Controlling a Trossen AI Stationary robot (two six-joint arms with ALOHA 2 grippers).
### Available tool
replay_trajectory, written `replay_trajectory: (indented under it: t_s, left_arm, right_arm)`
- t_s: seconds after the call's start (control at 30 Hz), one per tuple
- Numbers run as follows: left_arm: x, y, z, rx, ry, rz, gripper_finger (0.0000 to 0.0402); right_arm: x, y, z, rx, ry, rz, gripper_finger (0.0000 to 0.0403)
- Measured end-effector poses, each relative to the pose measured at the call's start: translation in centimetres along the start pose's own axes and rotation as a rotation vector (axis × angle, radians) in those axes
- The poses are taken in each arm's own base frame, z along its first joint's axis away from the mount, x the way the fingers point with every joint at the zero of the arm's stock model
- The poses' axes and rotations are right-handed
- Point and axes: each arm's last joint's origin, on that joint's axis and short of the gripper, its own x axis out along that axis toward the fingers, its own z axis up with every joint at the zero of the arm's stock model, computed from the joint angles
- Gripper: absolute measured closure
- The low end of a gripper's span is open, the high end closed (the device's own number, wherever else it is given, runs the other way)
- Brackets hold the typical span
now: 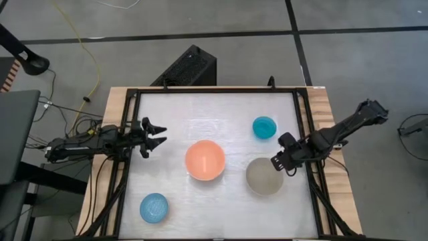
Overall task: Nest bowls inside each other by size order
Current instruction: Stack the gray bowl on top of the transparent orange bowl
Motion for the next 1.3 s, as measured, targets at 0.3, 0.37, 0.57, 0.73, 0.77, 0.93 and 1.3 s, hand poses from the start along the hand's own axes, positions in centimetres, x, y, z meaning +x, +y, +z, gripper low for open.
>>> replay_trajectory:
  t_s: [0.3,0.37,0.57,0.73,0.77,0.93,1.3]
  left_arm:
    - [0.0,0.0,-0.1,0.009,0.01,-0.009,0.0164]
    - [0.0,0.0,-0.1,0.01,0.012,-0.008,0.0164]
    - [0.0,0.0,-0.2,0.006,0.024,-0.004,0.0164]
    - [0.0,0.1,-0.4,0.005,0.05,0.006,0.0164]
    - [0.0,0.1,-0.5,0.006,0.053,0.008,0.0164]
    - [0.0,0.2,-0.5,0.004,0.055,0.008,0.0164]
    - [0.0,0.2,-0.5,-0.032,0.055,0.01,0.0164]
  right_arm:
    - [2.3,-0.3,-1.0,0.028,0.019,0.013,0.0262]
    - [2.8,-0.3,-1.1,0.028,0.018,0.028,0.0262]
    - [3.8,0.0,-1.4,-0.021,0.02,0.054,0.0262]
    - [4.9,0.4,-1.8,-0.07,0.06,-0.009,0.0262]
    - [5.2,0.5,-1.9,-0.075,0.066,-0.025,0.0262]
    - [6.4,0.9,-2.2,-0.096,0.078,-0.09,0.0265]
    - [7.0,1.1,-2.4,-0.073,0.104,-0.112,0.0391]
